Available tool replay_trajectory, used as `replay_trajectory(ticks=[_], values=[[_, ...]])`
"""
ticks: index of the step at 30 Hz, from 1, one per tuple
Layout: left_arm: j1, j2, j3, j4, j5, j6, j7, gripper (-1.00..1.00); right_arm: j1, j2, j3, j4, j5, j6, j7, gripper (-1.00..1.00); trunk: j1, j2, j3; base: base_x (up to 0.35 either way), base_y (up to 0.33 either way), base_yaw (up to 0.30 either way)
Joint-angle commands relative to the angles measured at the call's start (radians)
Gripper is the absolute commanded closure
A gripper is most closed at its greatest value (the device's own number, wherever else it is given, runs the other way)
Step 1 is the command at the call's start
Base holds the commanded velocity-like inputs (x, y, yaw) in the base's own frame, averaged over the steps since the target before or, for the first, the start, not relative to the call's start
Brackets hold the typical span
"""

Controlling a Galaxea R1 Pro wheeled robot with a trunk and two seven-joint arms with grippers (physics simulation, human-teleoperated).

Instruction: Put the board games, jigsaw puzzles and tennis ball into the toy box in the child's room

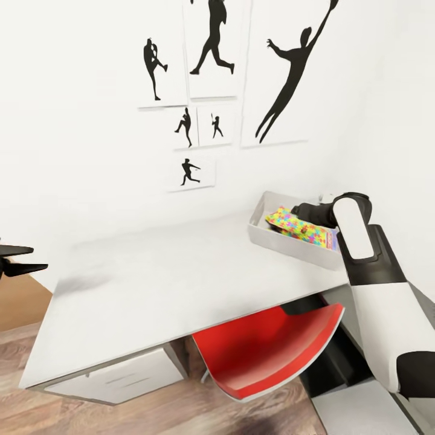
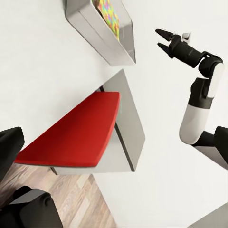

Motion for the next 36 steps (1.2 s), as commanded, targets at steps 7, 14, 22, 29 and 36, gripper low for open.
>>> replay_trajectory(ticks=[7, 14, 22, 29, 36], values=[[-0.005, 0.0, -0.008, 0.001, 0.004, 0.007, -0.004, -1.0, 0.012, 0.0, 0.002, -0.001, -0.009, 0.003, -0.009, -1.0, 0.001, -0.002, 0.009, 0.0, 0.006, -0.115], [-0.005, -0.002, -0.008, 0.001, 0.004, 0.007, -0.003, -1.0, 0.022, -0.001, 0.002, -0.002, -0.008, 0.003, -0.01, -1.0, 0.001, -0.002, 0.02, 0.0, 0.0, -0.015], [-0.005, -0.007, -0.008, 0.001, 0.004, 0.007, -0.002, -1.0, 0.024, 0.0, 0.002, -0.002, -0.007, 0.003, -0.012, -1.0, 0.001, -0.002, 0.033, 0.0, 0.0, -0.001], [-0.005, -0.012, -0.009, 0.001, 0.004, 0.007, -0.001, -1.0, 0.024, -0.001, 0.002, -0.002, -0.006, 0.003, -0.013, -1.0, 0.001, -0.002, 0.045, 0.0, 0.0, 0.0], [-0.005, -0.016, -0.008, 0.001, 0.004, 0.007, -0.001, -1.0, 0.024, -0.001, 0.002, -0.002, -0.006, 0.003, -0.013, -1.0, 0.001, -0.002, 0.057, 0.0, 0.0, 0.0]])
